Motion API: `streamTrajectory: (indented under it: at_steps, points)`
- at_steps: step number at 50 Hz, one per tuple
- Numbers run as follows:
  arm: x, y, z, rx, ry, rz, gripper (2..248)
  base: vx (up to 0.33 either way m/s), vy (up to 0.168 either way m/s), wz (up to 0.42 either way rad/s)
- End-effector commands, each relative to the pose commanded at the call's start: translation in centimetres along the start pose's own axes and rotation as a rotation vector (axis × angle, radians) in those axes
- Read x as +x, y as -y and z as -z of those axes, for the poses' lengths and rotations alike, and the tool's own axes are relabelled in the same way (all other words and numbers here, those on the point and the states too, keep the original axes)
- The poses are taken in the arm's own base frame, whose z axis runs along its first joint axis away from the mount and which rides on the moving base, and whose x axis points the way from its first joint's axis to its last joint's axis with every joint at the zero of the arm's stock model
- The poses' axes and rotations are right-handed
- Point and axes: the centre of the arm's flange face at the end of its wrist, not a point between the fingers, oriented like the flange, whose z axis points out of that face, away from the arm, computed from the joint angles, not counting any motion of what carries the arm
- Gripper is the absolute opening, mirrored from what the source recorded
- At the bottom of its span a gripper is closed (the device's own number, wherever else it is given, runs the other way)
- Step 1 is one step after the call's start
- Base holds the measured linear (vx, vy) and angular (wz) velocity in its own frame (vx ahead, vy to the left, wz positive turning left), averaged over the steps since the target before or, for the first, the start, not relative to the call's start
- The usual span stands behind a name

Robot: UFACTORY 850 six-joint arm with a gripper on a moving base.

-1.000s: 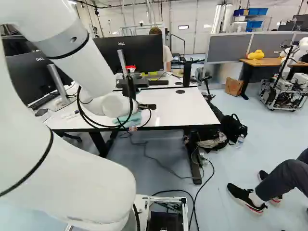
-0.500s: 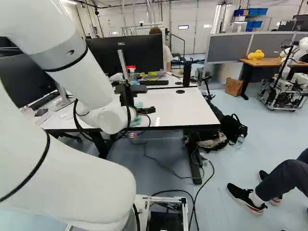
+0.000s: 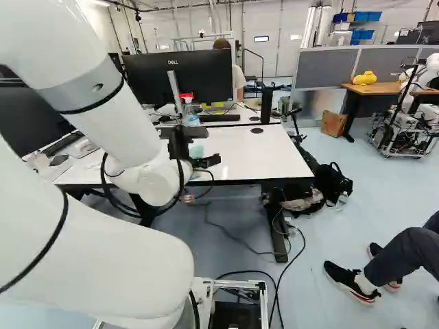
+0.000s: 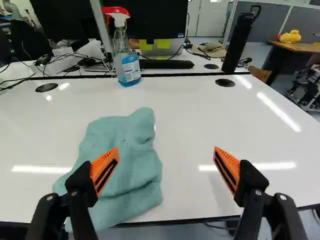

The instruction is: Clean the table with the green towel

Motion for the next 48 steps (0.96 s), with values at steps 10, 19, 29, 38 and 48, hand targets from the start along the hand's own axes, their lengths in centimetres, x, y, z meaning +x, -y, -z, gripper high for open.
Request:
streamTrajectory:
  at_steps: [10, 19, 29, 38, 48]
  points:
    - [-0.41, 0.02, 0.37, 0.001, -0.016, 0.0, 247, 0.0, 0.0, 0.0]
    - [-0.63, 0.03, 0.58, 0.001, -0.025, 0.0, 247, 0.0, 0.0, 0.0]
    - [-0.72, 0.03, 0.67, 0.001, -0.029, 0.0, 247, 0.0, 0.0, 0.0]
    - [-0.72, 0.03, 0.67, 0.001, -0.029, 0.0, 247, 0.0, 0.0, 0.0]
    - [-0.72, 0.03, 0.67, 0.001, -0.029, 0.0, 247, 0.0, 0.0, 0.0]
